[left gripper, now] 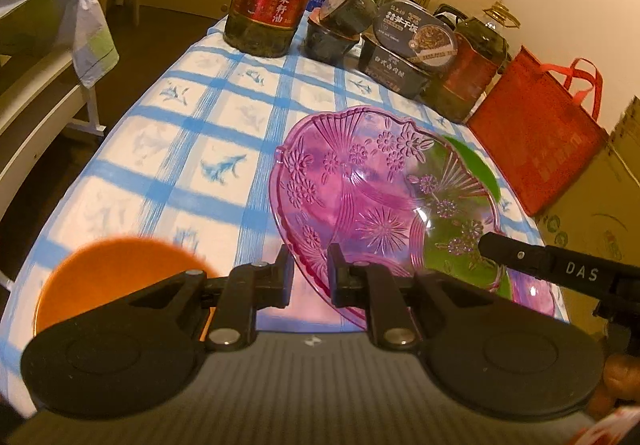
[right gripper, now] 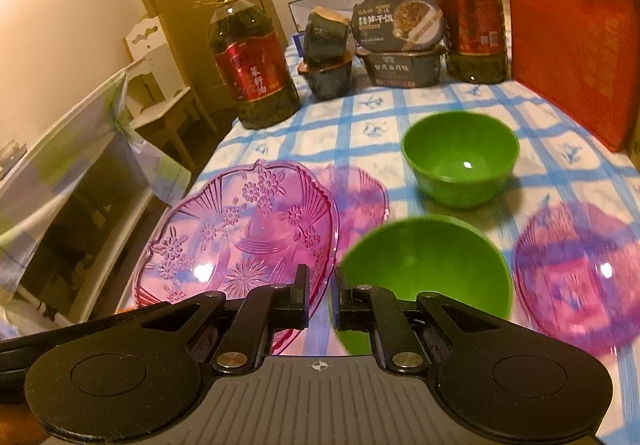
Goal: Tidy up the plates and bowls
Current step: 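Lift the pink plate with both tools and carry it toward the other pink plate, then lower the pink plate onto the other pink plate and open both tools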
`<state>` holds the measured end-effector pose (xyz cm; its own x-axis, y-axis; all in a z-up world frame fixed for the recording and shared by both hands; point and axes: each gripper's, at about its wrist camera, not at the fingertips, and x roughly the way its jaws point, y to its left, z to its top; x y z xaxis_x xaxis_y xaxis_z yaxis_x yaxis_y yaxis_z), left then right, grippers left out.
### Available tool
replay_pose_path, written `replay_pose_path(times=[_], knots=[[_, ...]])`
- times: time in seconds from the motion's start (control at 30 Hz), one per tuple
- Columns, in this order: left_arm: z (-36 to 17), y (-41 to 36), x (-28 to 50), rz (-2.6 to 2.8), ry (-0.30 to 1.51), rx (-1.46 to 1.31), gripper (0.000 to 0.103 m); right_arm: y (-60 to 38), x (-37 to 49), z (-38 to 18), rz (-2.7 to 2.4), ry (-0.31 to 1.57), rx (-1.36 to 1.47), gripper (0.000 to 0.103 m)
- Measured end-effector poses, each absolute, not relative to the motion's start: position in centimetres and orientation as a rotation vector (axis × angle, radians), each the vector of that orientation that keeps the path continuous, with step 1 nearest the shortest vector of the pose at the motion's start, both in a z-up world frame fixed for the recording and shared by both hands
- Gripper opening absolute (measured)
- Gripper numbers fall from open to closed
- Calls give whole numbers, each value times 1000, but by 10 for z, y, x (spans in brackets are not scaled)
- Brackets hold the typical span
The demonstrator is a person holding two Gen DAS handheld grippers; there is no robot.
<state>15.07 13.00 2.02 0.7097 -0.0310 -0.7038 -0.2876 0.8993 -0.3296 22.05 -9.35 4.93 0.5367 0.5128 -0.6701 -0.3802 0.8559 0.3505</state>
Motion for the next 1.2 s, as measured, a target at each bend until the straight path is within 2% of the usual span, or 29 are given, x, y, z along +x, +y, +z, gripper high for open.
replay_pose_path(times=[0.3, 0.57, 1.2], knots=[[20, 152, 228, 130, 808, -429, 15, -72, 297, 38, 507, 896, 185, 10], [-7, 155, 278, 116, 877, -418, 15, -64, 350, 10, 467, 981, 140, 10], [-48, 150, 302, 130, 975, -404, 16, -47, 373, -28, 468, 1073, -19, 11]])
